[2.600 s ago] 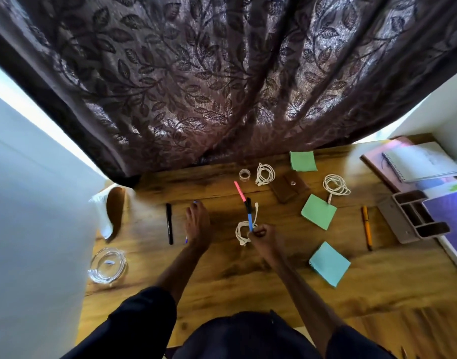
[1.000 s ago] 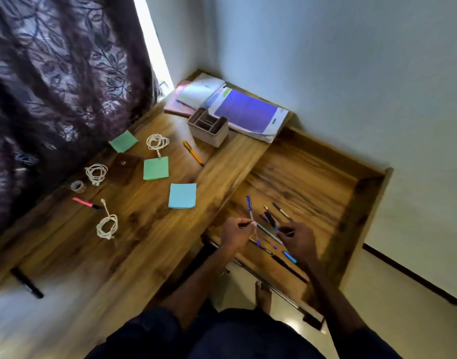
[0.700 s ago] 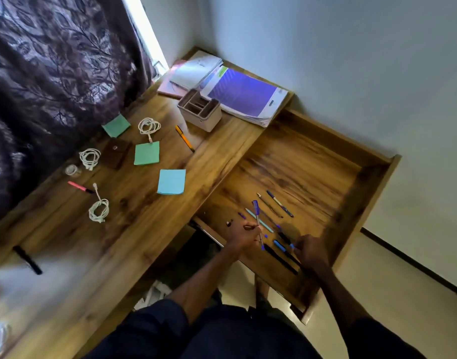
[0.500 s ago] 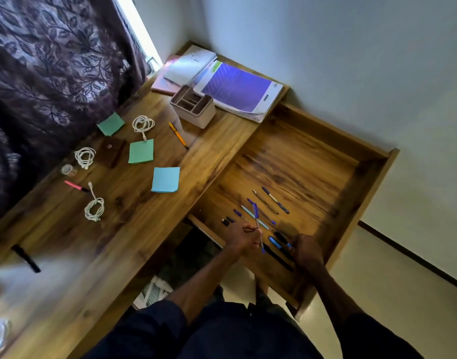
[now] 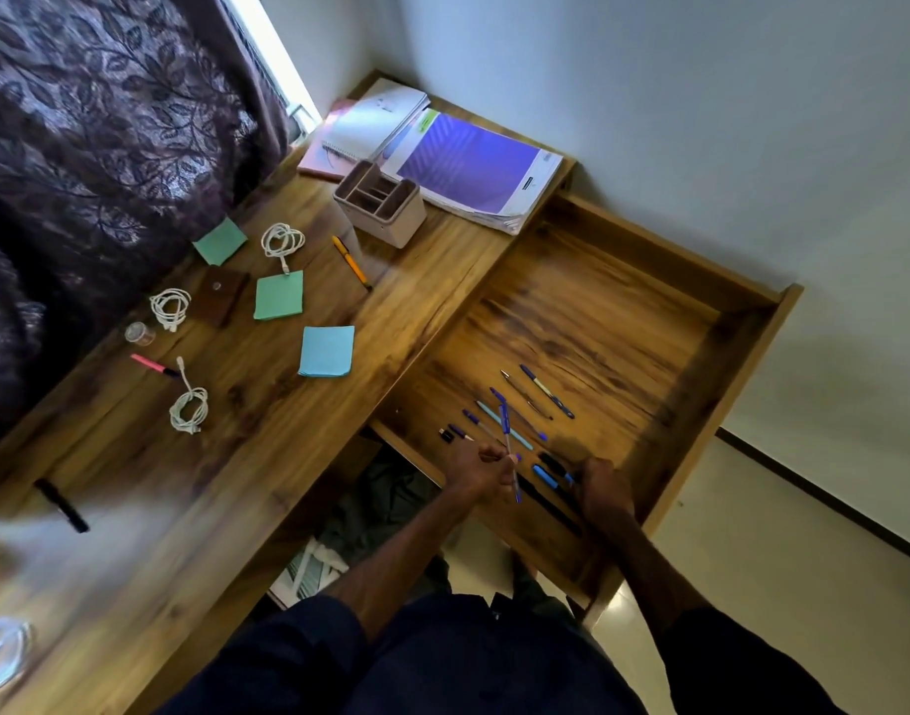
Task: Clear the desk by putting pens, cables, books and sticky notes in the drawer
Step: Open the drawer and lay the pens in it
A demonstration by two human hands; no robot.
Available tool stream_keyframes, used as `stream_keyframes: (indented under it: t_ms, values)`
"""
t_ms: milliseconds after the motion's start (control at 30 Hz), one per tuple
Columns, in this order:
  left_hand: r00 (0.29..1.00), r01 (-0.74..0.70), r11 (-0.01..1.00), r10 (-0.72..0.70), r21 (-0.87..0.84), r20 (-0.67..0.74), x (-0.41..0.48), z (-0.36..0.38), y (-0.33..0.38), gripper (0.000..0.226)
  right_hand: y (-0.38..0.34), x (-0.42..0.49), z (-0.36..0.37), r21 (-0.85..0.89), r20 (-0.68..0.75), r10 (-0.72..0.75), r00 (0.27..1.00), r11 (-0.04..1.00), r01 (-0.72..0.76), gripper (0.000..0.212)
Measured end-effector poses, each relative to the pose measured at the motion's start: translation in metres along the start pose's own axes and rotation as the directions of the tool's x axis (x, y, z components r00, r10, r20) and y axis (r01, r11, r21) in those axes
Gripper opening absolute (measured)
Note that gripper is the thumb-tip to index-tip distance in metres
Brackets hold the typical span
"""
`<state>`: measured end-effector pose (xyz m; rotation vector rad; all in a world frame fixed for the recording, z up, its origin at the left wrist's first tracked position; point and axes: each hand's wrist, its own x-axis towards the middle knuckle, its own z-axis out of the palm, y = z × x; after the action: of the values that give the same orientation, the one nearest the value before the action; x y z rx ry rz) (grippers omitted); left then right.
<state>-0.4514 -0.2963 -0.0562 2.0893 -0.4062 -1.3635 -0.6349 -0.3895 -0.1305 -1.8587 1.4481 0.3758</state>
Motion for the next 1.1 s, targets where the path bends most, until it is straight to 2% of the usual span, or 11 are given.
stream_keyframes:
  t_ms: [133, 267, 333, 433, 500, 600, 667, 733, 800, 933, 1100]
  values:
    - [0.998, -0.064, 0.997, 0.064, 0.054, -0.010, 0.002, 0.006, -0.001, 0.003, -0.017, -0.004, -0.010, 0.121, -0.109, -0.079, 0.991, 0.988, 0.092, 0.014]
    - [0.984, -0.180, 0.971, 0.179, 0.159, 0.026, 0.003, 0.015, 0.006, 0.009, -0.051, -0.017, -0.027, 0.440, -0.130, -0.189, 0.973, 0.869, 0.227, 0.014]
    - [0.973, -0.230, 0.943, 0.230, 0.242, 0.030, 0.002, 0.020, 0.010, 0.013, -0.061, -0.021, -0.033, 0.571, -0.129, -0.160, 0.979, 0.795, 0.205, 0.011]
    - [0.953, -0.283, 0.905, 0.302, 0.318, -0.012, 0.003, 0.023, 0.015, 0.015, -0.060, -0.020, -0.045, 0.743, -0.028, -0.172, 0.985, 0.655, 0.136, 0.008]
    - [0.942, -0.311, 0.890, 0.335, 0.333, -0.017, 0.004, 0.024, 0.018, 0.013, -0.055, -0.016, -0.050, 0.784, 0.027, -0.174, 0.984, 0.614, 0.087, 0.006]
    - [0.926, -0.366, 0.874, 0.375, 0.320, 0.035, 0.005, 0.026, 0.017, 0.010, -0.051, -0.013, -0.051, 0.727, -0.014, -0.148, 0.989, 0.677, 0.112, 0.009]
    - [0.922, -0.381, 0.858, 0.378, 0.345, 0.079, 0.004, 0.028, 0.018, 0.011, -0.043, -0.003, -0.048, 0.623, -0.091, -0.137, 0.986, 0.765, 0.164, 0.009]
    - [0.919, -0.390, 0.841, 0.382, 0.374, 0.099, 0.006, 0.028, 0.013, 0.013, -0.029, 0.011, -0.045, 0.367, -0.138, -0.164, 0.977, 0.907, 0.204, 0.008]
    - [0.917, -0.391, 0.833, 0.390, 0.391, 0.085, 0.007, 0.027, 0.008, 0.012, -0.014, 0.023, -0.041, 0.169, -0.125, -0.140, 0.982, 0.973, 0.160, 0.006]
    - [0.939, -0.336, 0.863, 0.337, 0.377, 0.065, 0.007, 0.020, 0.000, 0.008, 0.001, 0.025, -0.031, -0.022, -0.082, -0.083, 0.993, 0.996, 0.082, 0.006]
    - [0.962, -0.265, 0.876, 0.267, 0.402, 0.053, 0.013, 0.015, -0.016, 0.001, 0.013, 0.030, -0.018, -0.065, -0.068, -0.028, 0.997, 0.998, 0.023, 0.013]
